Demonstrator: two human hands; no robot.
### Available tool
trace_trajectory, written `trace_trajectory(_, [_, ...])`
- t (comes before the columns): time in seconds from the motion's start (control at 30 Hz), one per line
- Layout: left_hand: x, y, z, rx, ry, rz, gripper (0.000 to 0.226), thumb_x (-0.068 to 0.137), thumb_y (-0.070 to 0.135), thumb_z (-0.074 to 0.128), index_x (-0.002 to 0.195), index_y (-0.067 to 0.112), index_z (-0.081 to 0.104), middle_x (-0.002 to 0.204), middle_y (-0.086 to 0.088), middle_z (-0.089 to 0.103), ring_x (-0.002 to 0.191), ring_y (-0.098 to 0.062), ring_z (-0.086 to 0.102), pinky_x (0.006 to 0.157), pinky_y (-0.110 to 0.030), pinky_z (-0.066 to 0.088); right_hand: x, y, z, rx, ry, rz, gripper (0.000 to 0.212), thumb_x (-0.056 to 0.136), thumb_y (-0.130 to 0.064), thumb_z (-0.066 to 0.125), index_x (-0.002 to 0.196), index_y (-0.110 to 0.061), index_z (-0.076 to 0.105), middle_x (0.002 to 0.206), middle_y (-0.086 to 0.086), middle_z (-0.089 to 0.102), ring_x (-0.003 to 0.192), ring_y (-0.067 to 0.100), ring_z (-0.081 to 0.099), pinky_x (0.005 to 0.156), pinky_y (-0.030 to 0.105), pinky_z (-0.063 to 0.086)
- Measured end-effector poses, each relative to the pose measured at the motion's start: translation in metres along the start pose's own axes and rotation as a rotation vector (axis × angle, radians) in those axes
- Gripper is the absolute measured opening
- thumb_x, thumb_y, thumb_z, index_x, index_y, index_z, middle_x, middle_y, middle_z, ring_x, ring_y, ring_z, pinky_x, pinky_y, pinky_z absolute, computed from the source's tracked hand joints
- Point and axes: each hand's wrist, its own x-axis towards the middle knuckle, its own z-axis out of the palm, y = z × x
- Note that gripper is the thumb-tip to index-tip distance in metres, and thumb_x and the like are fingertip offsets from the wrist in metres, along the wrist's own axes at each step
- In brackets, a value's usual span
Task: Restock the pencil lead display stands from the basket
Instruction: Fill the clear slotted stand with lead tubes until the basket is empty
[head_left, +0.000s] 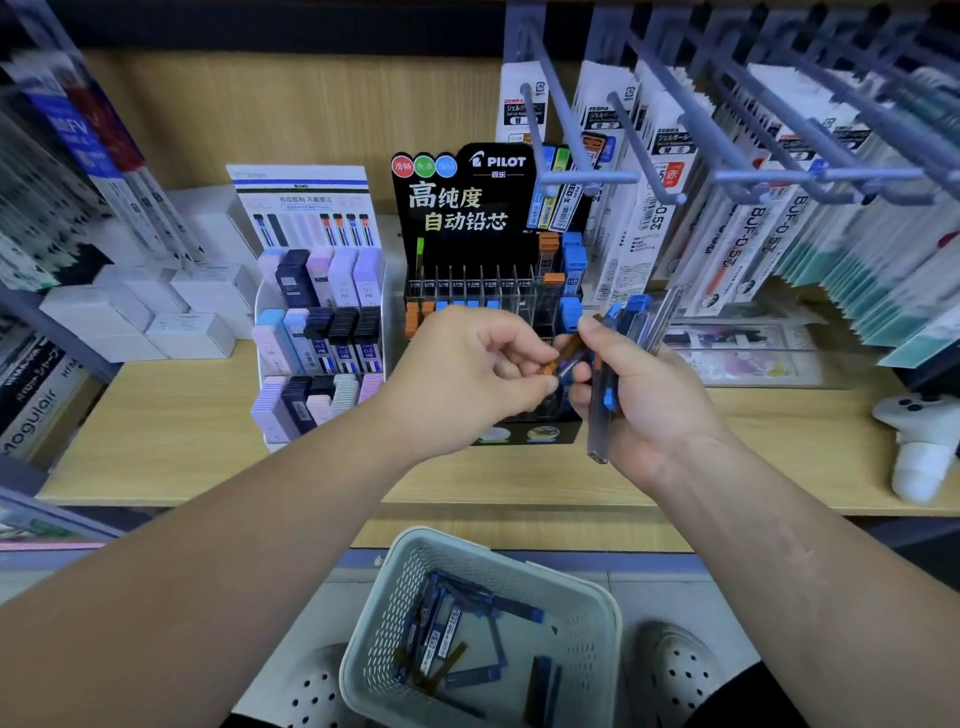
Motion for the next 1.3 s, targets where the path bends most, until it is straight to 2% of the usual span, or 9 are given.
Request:
trace_trajectory(0.2, [0.01,0.009,-0.031,-0.02,0.149,-0.055,0.013,0.086,0.007,0.075,0.09,0.02,0.077,0.073,-0.004,0.074,0.069,-0.019,0.072,0.066,-0.032,0.059,0.0,0.003,0.0,-0.073,-0.02,0.056,0.006,0.094,-0.014,0.07,0.095,-0.01,0.065,0.077,0.009,0.068,0.053,0.01,0.05,0.047,0.02,0.041])
trace_trajectory(0.4, [0.025,0.026,-0.091,-0.047,0.308,-0.059,0.013,0.092,0.0,0.065,0.091,0.011,0.073,0.066,-0.001,0.072,0.059,-0.016,0.067,0.052,-0.026,0.052,0.001,0.006,0.0,-0.117,-0.027,0.059,0.014,0.093,-0.013,0.071,0.102,-0.007,0.063,0.077,0.009,0.069,0.052,0.01,0.05,0.045,0.02,0.042])
trace_trajectory(0.53, [0.025,0.032,-0.117,0.375,0.297,-0.145,0.011,0.092,0.011,0.066,0.088,0.015,0.075,0.066,-0.008,0.072,0.054,-0.019,0.064,0.056,-0.038,0.054,0.003,0.009,0.001,-0.143,-0.05,0.041,0.022,0.093,-0.013,0.07,0.112,-0.006,0.061,0.077,0.009,0.068,0.052,0.011,0.05,0.045,0.021,0.041])
trace_trajectory(0.6, [0.025,0.032,-0.119,0.562,0.217,-0.146,0.011,0.092,0.013,0.066,0.087,0.016,0.075,0.059,0.0,0.069,0.047,-0.006,0.062,0.054,-0.026,0.056,0.003,0.01,0.001,-0.146,-0.057,0.041,0.027,0.093,-0.013,0.07,0.117,-0.006,0.06,0.076,0.008,0.068,0.051,0.01,0.05,0.045,0.021,0.041])
trace_trajectory(0.7, [0.029,0.032,-0.112,0.749,0.132,-0.089,0.013,0.094,0.014,0.063,0.088,0.014,0.075,0.062,0.012,0.064,0.049,0.007,0.057,0.048,-0.007,0.037,0.002,0.011,0.002,-0.159,-0.061,0.033,0.029,0.092,-0.013,0.071,0.118,-0.006,0.058,0.076,0.008,0.068,0.052,0.011,0.05,0.045,0.021,0.042])
trace_trajectory(0.8, [0.033,0.025,-0.103,0.865,0.121,-0.021,0.016,0.094,0.014,0.062,0.092,0.011,0.077,0.077,0.012,0.063,0.069,-0.004,0.056,0.068,-0.021,0.039,0.001,0.011,0.003,-0.166,-0.057,0.029,0.026,0.092,-0.013,0.071,0.115,-0.007,0.059,0.076,0.009,0.068,0.053,0.011,0.05,0.045,0.021,0.042])
trace_trajectory(0.93, [0.036,0.014,-0.094,0.93,0.115,0.027,0.018,0.095,0.012,0.059,0.095,0.009,0.077,0.088,0.003,0.066,0.09,-0.02,0.063,0.079,-0.031,0.049,0.0,0.01,0.002,-0.175,-0.047,0.032,0.021,0.092,-0.014,0.071,0.109,-0.008,0.062,0.077,0.008,0.069,0.054,0.011,0.05,0.047,0.021,0.043])
trace_trajectory(1.2, [0.038,0.003,-0.08,0.86,0.13,0.075,0.019,0.095,0.012,0.061,0.101,0.01,0.079,0.097,-0.003,0.076,0.098,-0.02,0.066,0.091,-0.024,0.043,0.0,0.007,0.0,-0.207,-0.059,0.027,0.011,0.092,-0.015,0.071,0.1,-0.01,0.066,0.079,0.009,0.069,0.055,0.011,0.05,0.047,0.022,0.043])
trace_trajectory(1.3, [0.04,0.004,-0.082,0.83,0.124,0.056,0.018,0.096,0.012,0.061,0.102,0.011,0.079,0.098,0.0,0.075,0.088,-0.01,0.06,0.083,-0.019,0.04,-0.001,0.007,0.001,-0.2,-0.064,0.025,0.01,0.092,-0.014,0.071,0.099,-0.01,0.065,0.077,0.008,0.069,0.054,0.011,0.05,0.046,0.021,0.043])
